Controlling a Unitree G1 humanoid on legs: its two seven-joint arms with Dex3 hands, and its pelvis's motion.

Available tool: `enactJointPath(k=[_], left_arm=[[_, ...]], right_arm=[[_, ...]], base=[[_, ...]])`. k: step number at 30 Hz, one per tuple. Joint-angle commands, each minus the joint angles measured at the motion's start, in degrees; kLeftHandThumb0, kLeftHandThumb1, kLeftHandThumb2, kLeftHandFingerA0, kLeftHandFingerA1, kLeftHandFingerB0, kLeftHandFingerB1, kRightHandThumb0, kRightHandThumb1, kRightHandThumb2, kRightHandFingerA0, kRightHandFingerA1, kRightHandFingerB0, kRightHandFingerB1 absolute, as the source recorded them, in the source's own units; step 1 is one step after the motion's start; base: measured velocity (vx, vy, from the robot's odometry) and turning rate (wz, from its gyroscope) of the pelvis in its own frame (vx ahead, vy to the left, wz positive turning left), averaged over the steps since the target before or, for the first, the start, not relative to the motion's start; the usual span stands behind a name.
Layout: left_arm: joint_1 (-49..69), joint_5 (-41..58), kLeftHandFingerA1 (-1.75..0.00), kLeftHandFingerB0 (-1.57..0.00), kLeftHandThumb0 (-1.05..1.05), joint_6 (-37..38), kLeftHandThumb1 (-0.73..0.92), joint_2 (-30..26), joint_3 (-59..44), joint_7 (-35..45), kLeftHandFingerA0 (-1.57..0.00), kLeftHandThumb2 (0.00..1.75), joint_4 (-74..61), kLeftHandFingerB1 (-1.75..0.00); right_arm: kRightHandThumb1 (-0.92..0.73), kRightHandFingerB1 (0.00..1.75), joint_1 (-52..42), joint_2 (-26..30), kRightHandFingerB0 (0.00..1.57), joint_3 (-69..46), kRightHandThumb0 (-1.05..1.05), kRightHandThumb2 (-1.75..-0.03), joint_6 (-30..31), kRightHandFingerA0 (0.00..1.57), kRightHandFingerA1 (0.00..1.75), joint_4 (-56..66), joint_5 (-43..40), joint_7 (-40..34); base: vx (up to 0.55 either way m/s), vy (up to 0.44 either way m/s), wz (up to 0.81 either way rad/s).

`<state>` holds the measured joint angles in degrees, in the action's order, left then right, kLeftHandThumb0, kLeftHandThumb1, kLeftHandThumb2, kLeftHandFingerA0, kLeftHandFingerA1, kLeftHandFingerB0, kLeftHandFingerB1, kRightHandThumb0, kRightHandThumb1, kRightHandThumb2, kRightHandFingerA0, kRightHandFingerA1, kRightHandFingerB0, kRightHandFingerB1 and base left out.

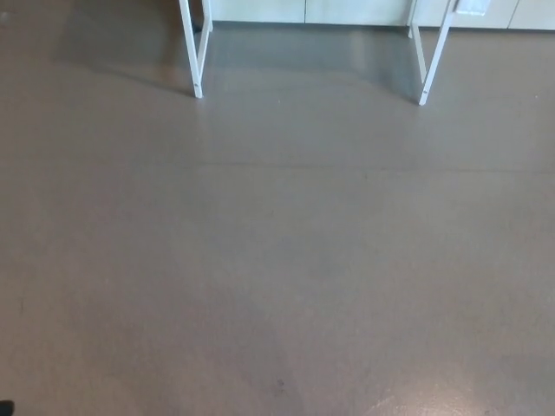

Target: The robot walk towards a table in front and then clicks the light switch button using the right hand's index finger

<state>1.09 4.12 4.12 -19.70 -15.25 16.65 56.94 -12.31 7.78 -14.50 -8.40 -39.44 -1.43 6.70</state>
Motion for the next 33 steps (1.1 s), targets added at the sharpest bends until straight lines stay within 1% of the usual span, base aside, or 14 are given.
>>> enactJointPath(k=[1, 2, 3, 8, 11, 14, 20, 21, 22, 25, 26, 27, 32, 33], left_arm=[[0.9, 0.9, -0.58, -0.32, 0.06, 3.5, 0.48, -1.0, -0.3, 1.3, -0.53, 0.52, 0.5, -0.49], [0.7, 1.0, -0.58, -0.29, 0.07, 3.2, 0.49, -1.1, -0.3, 1.5, -0.5, 0.52, 0.7, -0.48], [0.6, 1.4, -0.64, -0.25, 0.06, 3.2, 0.3, -1.1, -0.5, 1.7, -0.41, 0.78, 1.0, -0.57], [-1.3, 1.5, -0.63, -0.25, 0.05, 3.0, 0.31, -1.3, -0.4, 1.3, -0.4, 0.79, 2.0, -0.57], [-1.3, 1.3, -0.61, -0.25, 0.04, 2.7, 0.34, -1.5, -0.1, 1.7, -0.34, 0.81, 1.7, -0.56], [-1.4, 1.6, -0.61, -0.23, 0.06, 3.2, 0.33, -1.4, -0.1, 2.4, -0.32, 0.8, 2.3, -0.56], [-1.9, 1.0, -0.64, -0.27, 0.05, 4.0, 0.31, -1.5, 0.4, 1.6, -0.4, 0.79, 3.5, -0.58], [-2.0, 0.9, -0.58, -0.31, 0.07, 3.7, 0.49, -1.5, 0.5, 1.4, -0.45, 0.53, 3.2, -0.49], [-2.2, 1.2, -0.62, -0.26, 0.06, 3.0, 0.33, -1.5, 0.4, 1.6, -0.36, 0.8, 3.2, -0.57], [-0.8, 2.1, -0.62, -0.25, 0.07, 3.7, 0.33, -1.4, -0.1, 2.8, -0.35, 0.81, 3.1, -0.57], [-0.5, 1.5, -0.64, -0.28, 0.04, 4.2, 0.31, -1.4, 0.3, 2.2, -0.42, 0.79, 2.9, -0.57], [-0.5, 1.2, -0.64, -0.3, 0.04, 4.3, 0.29, -1.4, 0.4, 1.8, -0.43, 0.78, 2.9, -0.58], [-0.2, 2.1, -0.63, -0.27, 0.06, 4.8, 0.32, -1.4, 0.2, 3.6, -0.39, 0.79, 3.0, -0.57], [-0.1, 1.5, -0.56, -0.36, 0.04, 5.0, 0.45, -1.5, 0.7, 3.0, -0.49, 0.53, 2.9, -0.48]], right_arm=[[-0.6, 0.49, -0.4, 0.7, 0.09, 0.5, -0.09, -1.0, -3.2, 0.19, 0.55, -1.3, -0.4, 0.0], [-0.59, 0.49, -0.2, 0.8, 0.1, 0.7, -0.08, -1.0, -3.6, 0.2, 0.55, -1.6, -0.3, 0.0], [-0.59, 0.49, -0.2, 0.8, 0.09, 0.8, -0.08, -1.0, -3.6, 0.19, 0.55, -1.7, -0.4, 0.1], [-0.59, 0.49, 1.9, 1.1, 0.1, 0.8, -0.08, -0.99, -3.6, 0.19, 0.55, -2.5, -0.9, 0.0], [-0.58, 0.49, 2.1, 1.7, 0.11, 2.0, -0.09, -0.98, -3.2, 0.21, 0.55, -2.3, 0.9, -1.1], [-0.58, 0.5, 2.0, 1.9, 0.12, 2.2, -0.08, -0.98, -3.2, 0.23, 0.56, -2.2, 0.8, -1.7], [-0.57, 0.51, 2.6, 2.6, 0.14, 3.5, -0.09, -0.98, -3.9, 0.25, 0.56, -2.8, 1.6, -2.2], [-0.57, 0.51, 2.4, 2.5, 0.14, 3.4, -0.09, -0.98, -3.9, 0.24, 0.56, -2.5, 1.3, -2.0], [-0.58, 0.5, 2.1, 2.6, 0.14, 3.7, -0.09, -0.98, -3.9, 0.24, 0.56, -2.0, 1.4, -2.0], [-0.58, 0.51, 1.3, 2.5, 0.15, 4.2, -0.08, -0.97, -3.6, 0.26, 0.56, -1.7, 1.9, -2.7], [-0.58, 0.51, 1.6, 2.8, 0.15, 4.4, -0.08, -0.98, -4.4, 0.26, 0.57, -2.7, 2.0, -2.5], [-0.58, 0.51, 1.8, 3.2, 0.15, 4.7, -0.09, -0.97, -5.0, 0.27, 0.56, -3.5, 2.4, -2.5], [-0.56, 0.52, 1.9, 3.4, 0.16, 5.1, -0.1, -0.97, -5.6, 0.28, 0.58, -4.1, 2.0, -2.7], [-0.56, 0.52, 1.9, 3.5, 0.16, 5.3, -0.1, -0.97, -6.0, 0.28, 0.58, -4.3, 2.2, -2.8]], base=[[0.0, 0.0, 0.0], [0.0, 0.0, 0.0], [0.0, 0.0, 0.0], [0.0, 0.0, 0.0], [0.0, 0.0, 0.0], [0.0, 0.0, 0.0], [-0.04, -0.044, 0.18], [-0.13, 0.008, 0.13], [-0.12, 0.024, -0.17], [0.06, 0.116, -0.03], [0.09, 0.192, -0.09], [0.11, 0.238, -0.2], [0.11, 0.456, -0.1], [0.21, 0.253, -0.02]])
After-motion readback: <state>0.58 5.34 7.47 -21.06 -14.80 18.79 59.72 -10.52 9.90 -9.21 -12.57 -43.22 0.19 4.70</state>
